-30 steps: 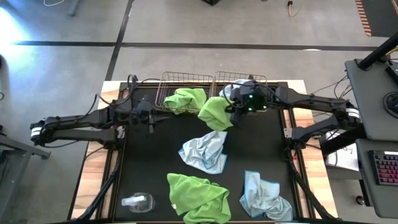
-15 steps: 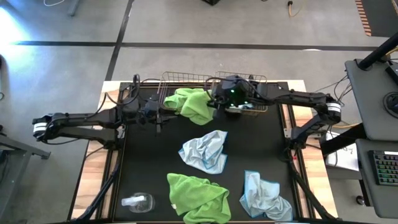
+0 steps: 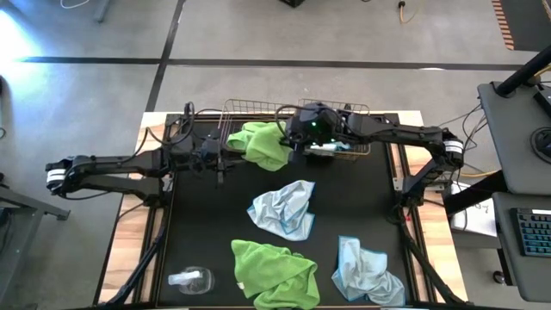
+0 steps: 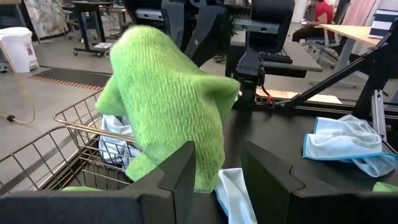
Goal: Sort microfiber towel by color & place in baskets
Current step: Put the green microfiber cloth into the left wire basket
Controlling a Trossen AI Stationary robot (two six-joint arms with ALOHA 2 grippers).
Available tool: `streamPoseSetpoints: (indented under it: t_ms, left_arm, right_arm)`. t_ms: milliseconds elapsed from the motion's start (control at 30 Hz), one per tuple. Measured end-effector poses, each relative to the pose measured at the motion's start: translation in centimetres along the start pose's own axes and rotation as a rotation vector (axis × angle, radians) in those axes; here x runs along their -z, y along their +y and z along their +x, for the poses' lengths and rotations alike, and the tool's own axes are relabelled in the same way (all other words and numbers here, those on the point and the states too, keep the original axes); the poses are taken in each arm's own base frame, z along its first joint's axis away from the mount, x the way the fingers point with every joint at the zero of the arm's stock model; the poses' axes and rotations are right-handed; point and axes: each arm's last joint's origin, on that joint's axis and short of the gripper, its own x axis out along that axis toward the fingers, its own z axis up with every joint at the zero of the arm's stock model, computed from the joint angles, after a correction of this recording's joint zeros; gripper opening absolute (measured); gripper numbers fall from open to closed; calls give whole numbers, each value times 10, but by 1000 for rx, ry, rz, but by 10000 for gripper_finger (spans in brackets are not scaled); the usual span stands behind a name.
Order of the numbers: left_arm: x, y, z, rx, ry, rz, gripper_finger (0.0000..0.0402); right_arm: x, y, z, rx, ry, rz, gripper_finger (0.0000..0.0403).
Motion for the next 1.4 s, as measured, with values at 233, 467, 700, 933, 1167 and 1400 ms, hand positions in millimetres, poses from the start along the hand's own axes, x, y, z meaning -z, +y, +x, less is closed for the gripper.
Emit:
streamPoseSetpoints:
  t_ms: [233,467,700,933,1167,1400]
  left_arm:
    - [3,0,4,0,17,-7,114]
    - [-2,0,3,0,0,12,114]
    - [-8,0,3,0,-6,42,114]
    - [-7,0,6,-4,5,35,114]
    - [-6,1,15,-6,19,25,114]
    - [-16,1,33,-8,63,39,105]
  right_arm:
    - [-4,0,1,2,-45,-19,9]
    - [-4,6,2,-89,-44,-24,9]
    - [-4,13,-2,-109,-41,-47,9]
    - [-7,13,-2,-106,-68,-61,9]
    - [-9,13,-2,-104,-91,-70,9]
    - [-9,13,-2,-104,-90,-70,9]
